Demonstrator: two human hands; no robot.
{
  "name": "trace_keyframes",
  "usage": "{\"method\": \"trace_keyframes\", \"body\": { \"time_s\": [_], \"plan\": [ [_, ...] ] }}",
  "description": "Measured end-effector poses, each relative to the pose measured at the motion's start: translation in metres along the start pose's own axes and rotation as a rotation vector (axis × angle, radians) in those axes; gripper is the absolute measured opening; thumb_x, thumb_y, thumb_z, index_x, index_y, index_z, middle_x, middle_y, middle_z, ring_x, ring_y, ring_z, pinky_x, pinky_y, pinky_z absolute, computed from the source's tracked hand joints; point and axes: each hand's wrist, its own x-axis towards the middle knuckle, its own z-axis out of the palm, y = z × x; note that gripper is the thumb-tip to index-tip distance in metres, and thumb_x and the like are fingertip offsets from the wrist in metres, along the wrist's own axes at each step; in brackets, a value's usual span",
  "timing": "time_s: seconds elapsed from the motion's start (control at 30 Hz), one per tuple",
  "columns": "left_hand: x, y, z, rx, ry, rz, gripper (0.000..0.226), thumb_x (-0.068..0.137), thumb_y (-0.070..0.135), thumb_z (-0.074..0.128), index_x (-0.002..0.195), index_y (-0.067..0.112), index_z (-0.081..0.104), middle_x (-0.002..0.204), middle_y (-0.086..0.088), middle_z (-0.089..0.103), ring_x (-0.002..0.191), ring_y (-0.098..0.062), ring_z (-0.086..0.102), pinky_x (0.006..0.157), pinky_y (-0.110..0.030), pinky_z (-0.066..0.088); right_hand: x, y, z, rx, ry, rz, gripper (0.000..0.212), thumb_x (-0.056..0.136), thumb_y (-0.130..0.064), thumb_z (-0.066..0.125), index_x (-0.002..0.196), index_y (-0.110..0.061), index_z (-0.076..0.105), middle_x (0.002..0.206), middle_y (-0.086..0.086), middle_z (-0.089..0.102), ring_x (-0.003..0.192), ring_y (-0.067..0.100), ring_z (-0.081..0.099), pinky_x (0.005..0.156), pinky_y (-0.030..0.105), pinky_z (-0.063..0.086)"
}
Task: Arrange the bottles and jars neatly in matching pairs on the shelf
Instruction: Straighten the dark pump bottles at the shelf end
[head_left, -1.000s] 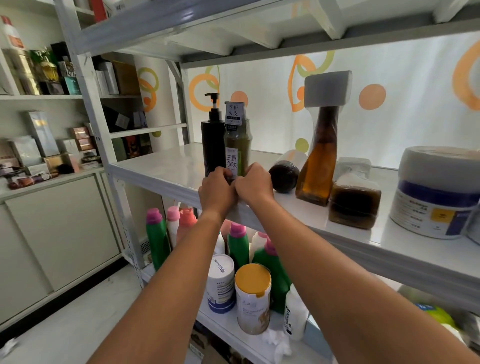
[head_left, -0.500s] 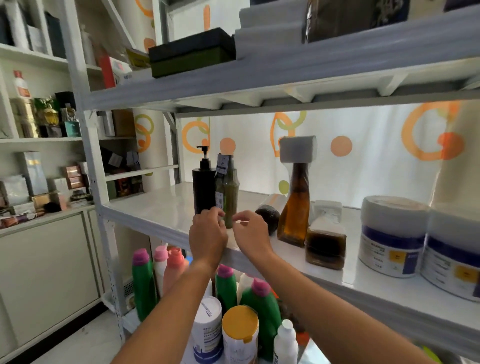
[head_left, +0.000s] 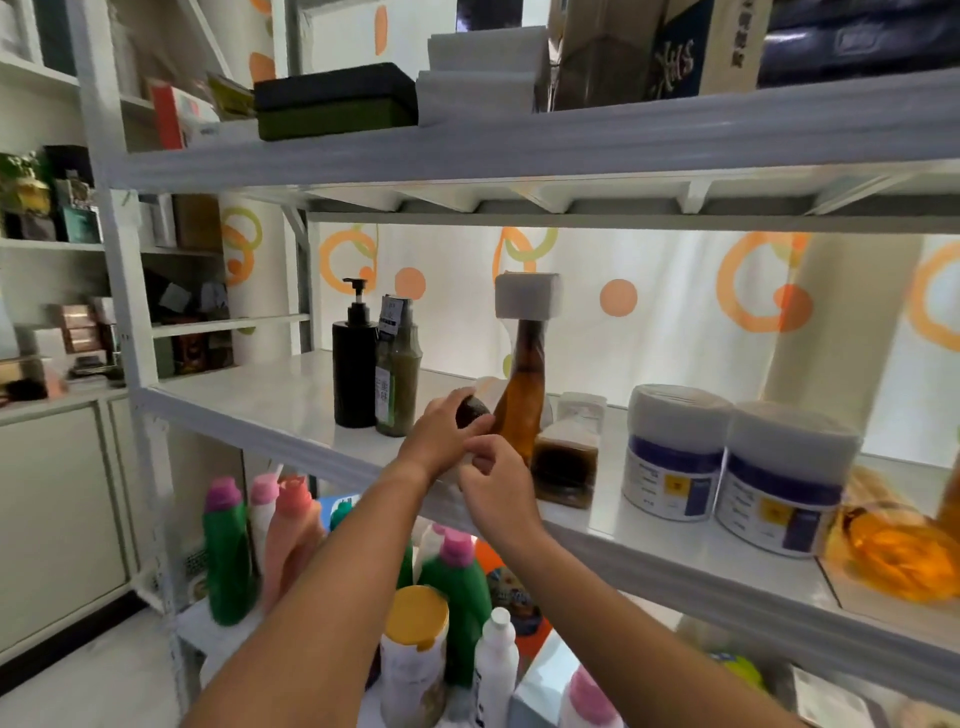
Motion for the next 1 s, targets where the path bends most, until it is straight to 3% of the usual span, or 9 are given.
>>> {"method": "trace_keyframes", "body": {
  "time_s": [0.13, 0.27, 0.4, 0.5, 0.57, 0.67, 0.83, 0.9, 1.0],
  "plan": [
    [-0.003, 0.006, -0.003, 0.182, 0.032, 0.015, 0.058, 0.085, 0.061, 0.058, 0.131, 0.03, 0.039, 0.119, -0.011, 0.052, 0.1, -0.027, 0.061, 0.087, -0.042, 0.055, 0.0, -0.002, -0.002, -0.009, -0.011, 0.016, 0.024, 0.089, -0.002, 0.055, 0.106, -0.02, 0.057, 0.103, -0.004, 0.059, 0.102, 0.009, 0.058, 0.081, 0.016, 0.051],
    [-0.01, 0.002, -0.003, 0.22, 0.16, -0.005, 0.054, 0.083, 0.058, 0.063, 0.121, 0.026, 0.041, 0.11, -0.009, 0.055, 0.09, -0.025, 0.061, 0.077, -0.037, 0.055, 0.003, -0.005, -0.006, 0.041, -0.004, 0.048, 0.023, 0.091, -0.003, 0.054, 0.106, -0.02, 0.056, 0.095, -0.006, 0.058, 0.09, 0.006, 0.057, 0.067, 0.011, 0.046],
    [-0.017, -0.016, -0.007, 0.091, 0.33, -0.112, 0.052, 0.081, 0.064, 0.06, 0.114, 0.026, 0.044, 0.11, -0.004, 0.064, 0.1, -0.026, 0.06, 0.083, -0.039, 0.053, 0.01, -0.008, -0.009, 0.067, -0.035, 0.167, 0.037, 0.092, -0.008, 0.054, 0.127, -0.017, 0.049, 0.105, -0.003, 0.055, 0.083, 0.004, 0.05, 0.063, 0.013, 0.04],
    [-0.021, -0.027, -0.01, 0.007, 0.366, -0.18, 0.05, 0.079, 0.07, 0.057, 0.106, 0.032, 0.037, 0.111, -0.003, 0.064, 0.102, -0.026, 0.059, 0.088, -0.043, 0.05, 0.019, -0.018, -0.006, -0.014, -0.084, 0.227, 0.047, 0.094, -0.012, 0.051, 0.14, -0.016, 0.039, 0.092, -0.008, 0.05, 0.101, 0.014, 0.057, 0.081, 0.03, 0.051],
    [-0.022, -0.028, -0.01, -0.022, 0.364, -0.175, 0.05, 0.077, 0.071, 0.057, 0.105, 0.034, 0.037, 0.109, -0.001, 0.065, 0.101, -0.025, 0.059, 0.088, -0.044, 0.051, 0.026, -0.023, -0.003, -0.034, -0.11, 0.248, 0.048, 0.099, -0.016, 0.045, 0.145, -0.014, 0.032, 0.109, -0.002, 0.053, 0.118, 0.021, 0.053, 0.093, 0.033, 0.046],
    [-0.024, -0.027, -0.007, -0.057, 0.363, -0.133, 0.053, 0.073, 0.073, 0.054, 0.107, 0.036, 0.038, 0.106, 0.0, 0.066, 0.1, -0.025, 0.06, 0.087, -0.046, 0.052, 0.04, -0.021, 0.004, 0.008, -0.114, 0.242, 0.045, 0.103, -0.024, 0.039, 0.144, -0.009, 0.031, 0.138, 0.011, 0.047, 0.115, 0.017, 0.047, 0.086, 0.026, 0.037],
    [-0.03, -0.035, -0.001, -0.147, 0.376, -0.054, 0.051, 0.07, 0.071, 0.054, 0.109, 0.042, 0.039, 0.106, -0.001, 0.066, 0.099, -0.023, 0.062, 0.082, -0.046, 0.056, 0.062, 0.0, 0.02, -0.047, -0.066, 0.176, 0.054, 0.099, -0.04, 0.041, 0.145, -0.014, 0.027, 0.108, 0.005, 0.063, 0.087, 0.012, 0.06, 0.075, 0.028, 0.051],
    [-0.032, -0.039, 0.001, -0.179, 0.392, -0.036, 0.051, 0.07, 0.067, 0.057, 0.111, 0.042, 0.04, 0.106, -0.002, 0.065, 0.099, -0.022, 0.063, 0.079, -0.046, 0.058, 0.064, 0.005, 0.023, -0.069, -0.057, 0.131, 0.063, 0.096, -0.042, 0.046, 0.148, -0.02, 0.018, 0.106, 0.003, 0.064, 0.086, 0.015, 0.062, 0.076, 0.032, 0.055],
    [-0.037, -0.04, 0.0, -0.227, 0.415, -0.029, 0.054, 0.068, 0.061, 0.061, 0.112, 0.039, 0.041, 0.109, -0.006, 0.063, 0.1, -0.022, 0.063, 0.075, -0.043, 0.059, 0.062, 0.007, 0.021, -0.043, -0.052, 0.074, 0.075, 0.093, -0.036, 0.058, 0.15, -0.021, 0.012, 0.115, 0.007, 0.062, 0.093, 0.017, 0.063, 0.075, 0.026, 0.054]
  ]
}}
